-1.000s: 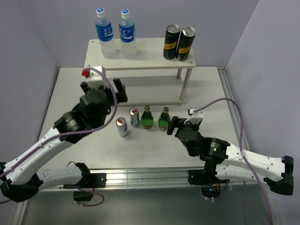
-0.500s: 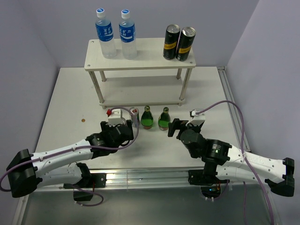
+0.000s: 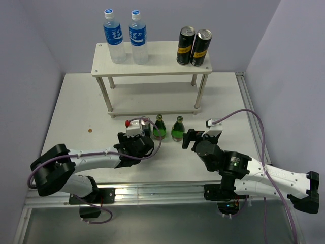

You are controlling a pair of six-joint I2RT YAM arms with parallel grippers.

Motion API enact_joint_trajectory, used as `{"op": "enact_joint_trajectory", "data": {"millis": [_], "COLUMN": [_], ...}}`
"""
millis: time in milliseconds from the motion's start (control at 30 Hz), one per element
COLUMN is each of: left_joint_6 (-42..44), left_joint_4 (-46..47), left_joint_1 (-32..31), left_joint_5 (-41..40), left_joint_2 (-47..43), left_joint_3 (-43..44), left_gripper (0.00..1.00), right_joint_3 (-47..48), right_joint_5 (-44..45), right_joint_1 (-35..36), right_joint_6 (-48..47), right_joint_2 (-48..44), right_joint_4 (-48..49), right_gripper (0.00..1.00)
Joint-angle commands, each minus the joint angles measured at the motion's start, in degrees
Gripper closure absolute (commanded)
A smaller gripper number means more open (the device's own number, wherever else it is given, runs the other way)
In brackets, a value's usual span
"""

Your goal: Place and organize the beverage onto the shelf

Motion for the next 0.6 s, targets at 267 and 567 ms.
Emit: {"op": "enact_joint_trajectory", "data": {"millis": [267,567], "left_joint_6": [-2.2,1.7], "left_joint_4": [8.9,16.5], "left_joint_1": [1.4,6.9], "left_joint_5": [-10.0,-7.1], "left_joint_2": [4.4,6.2], "left_joint_3": [-1.0,-3.9], "left_gripper": [0.09,0.45], "right_joint_3": [-1.0,-0.9], "right_joint_5": [1.5,1.7], "right_joint_1": [0.3,0.2], "right_joint_6": [1.0,1.2], "right_joint_2": [-1.7,-0.9], "right_joint_4": [-1.1,-1.2], "right_gripper": [0.02,0.02]}}
